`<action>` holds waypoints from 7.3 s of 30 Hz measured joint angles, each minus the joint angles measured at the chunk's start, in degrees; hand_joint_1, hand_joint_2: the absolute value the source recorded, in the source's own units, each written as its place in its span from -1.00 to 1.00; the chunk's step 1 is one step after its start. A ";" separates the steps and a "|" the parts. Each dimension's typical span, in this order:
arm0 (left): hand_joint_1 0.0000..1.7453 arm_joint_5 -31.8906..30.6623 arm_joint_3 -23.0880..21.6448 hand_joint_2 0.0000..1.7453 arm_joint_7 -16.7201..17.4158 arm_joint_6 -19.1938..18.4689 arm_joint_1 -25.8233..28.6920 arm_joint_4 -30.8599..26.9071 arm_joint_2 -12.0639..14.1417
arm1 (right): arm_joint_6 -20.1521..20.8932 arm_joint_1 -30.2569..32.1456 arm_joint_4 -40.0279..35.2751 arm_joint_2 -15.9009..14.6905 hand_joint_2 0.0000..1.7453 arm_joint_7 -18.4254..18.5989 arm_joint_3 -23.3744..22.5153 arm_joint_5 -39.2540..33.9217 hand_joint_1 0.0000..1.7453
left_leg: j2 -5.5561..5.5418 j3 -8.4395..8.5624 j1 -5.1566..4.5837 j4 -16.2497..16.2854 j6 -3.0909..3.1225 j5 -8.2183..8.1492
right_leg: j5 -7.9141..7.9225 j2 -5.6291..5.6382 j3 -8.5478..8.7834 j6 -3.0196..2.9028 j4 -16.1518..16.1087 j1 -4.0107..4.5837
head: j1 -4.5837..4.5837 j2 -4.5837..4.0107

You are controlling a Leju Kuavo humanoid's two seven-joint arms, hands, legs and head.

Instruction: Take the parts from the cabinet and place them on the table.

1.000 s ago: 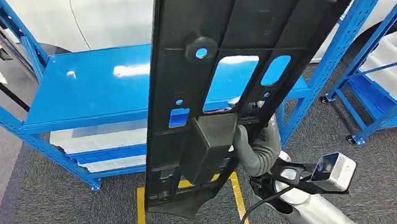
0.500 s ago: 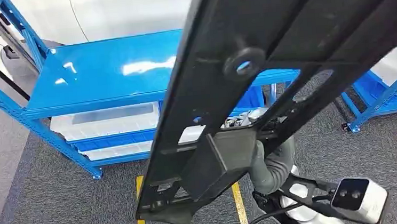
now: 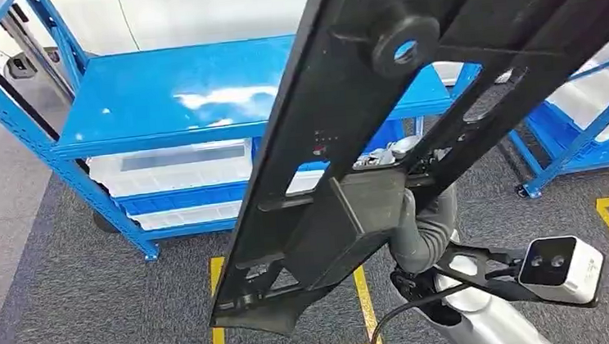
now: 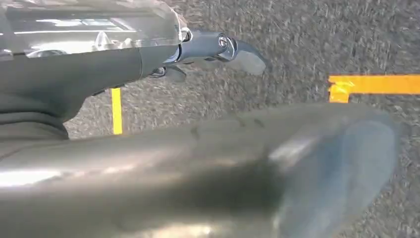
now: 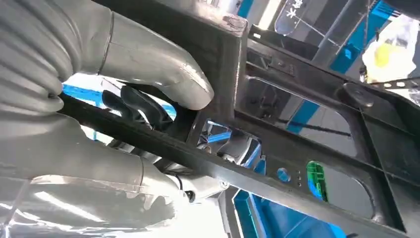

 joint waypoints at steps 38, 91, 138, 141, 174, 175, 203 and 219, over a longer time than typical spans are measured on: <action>-1.00 0.00 0.96 -1.00 2.12 -0.20 -0.30 0.07 -0.81 | 4.39 4.55 -2.03 1.01 1.00 0.00 -3.45 8.79 1.00 | 3.48 -1.18 -0.21 1.42 -2.15 -0.38 | 2.64 -1.55 3.68 -2.78 -9.10 0.42 | -0.02 0.00; -1.00 0.00 -3.78 -1.00 -2.93 -2.97 -0.13 0.33 2.45 | 6.99 15.29 -12.37 8.61 1.00 0.00 -15.45 17.33 1.00 | 1.30 1.05 0.51 -0.37 -0.30 -0.65 | -4.43 0.34 -6.69 -0.43 9.39 0.16 | 0.00 0.00; -1.00 0.00 -5.42 -1.00 -2.05 -3.28 0.32 0.39 2.05 | 0.17 18.55 -9.62 9.29 1.00 0.00 -14.62 26.64 1.00 | 0.10 -6.50 0.48 17.13 -3.05 -8.41 | 2.97 2.55 2.95 -3.75 -9.09 0.67 | -0.02 0.00; -1.00 0.00 -5.42 -1.00 -2.05 -3.28 0.24 0.41 2.05 | 0.17 18.55 -9.57 9.29 1.00 0.00 -14.62 26.64 1.00 | -2.62 0.43 0.50 1.84 -2.22 -0.65 | 2.87 4.44 3.15 -3.53 -8.76 0.64 | 0.00 0.00; -1.00 0.00 -5.77 -1.00 -1.73 -2.49 -0.33 0.39 -1.03 | -6.21 21.11 -11.45 9.07 1.00 0.00 -14.60 35.26 1.00 | -3.43 0.73 0.44 1.07 -2.07 -1.90 | 2.85 5.42 2.12 -2.22 -8.01 0.45 | 0.00 0.00; -1.00 0.00 -5.79 -1.00 -1.71 -2.49 -0.37 0.39 -1.05 | -6.23 21.21 -11.45 9.05 1.00 0.00 -14.60 35.26 1.00 | -3.12 0.75 0.27 1.17 -1.70 -1.83 | 3.05 5.86 2.01 -1.79 -8.21 0.27 | -0.02 0.00; -1.00 -0.07 -8.66 -1.00 -0.90 -3.13 -0.54 0.39 -2.49 | -14.93 25.13 -11.87 3.13 1.00 0.00 -15.45 36.98 1.00 | -4.90 0.19 0.71 1.36 -2.25 -1.78 | 1.96 4.76 3.05 -2.39 -8.13 0.58 | 0.00 0.00; -1.00 -0.07 -8.72 -1.00 -1.09 -3.10 -0.78 0.39 -2.69 | -16.99 24.76 -11.37 1.84 1.00 0.00 -14.97 36.54 1.00 | 3.61 0.59 -0.32 0.54 -0.94 -1.38 | 1.38 -3.03 3.62 -1.15 -8.61 0.65 | 0.00 0.00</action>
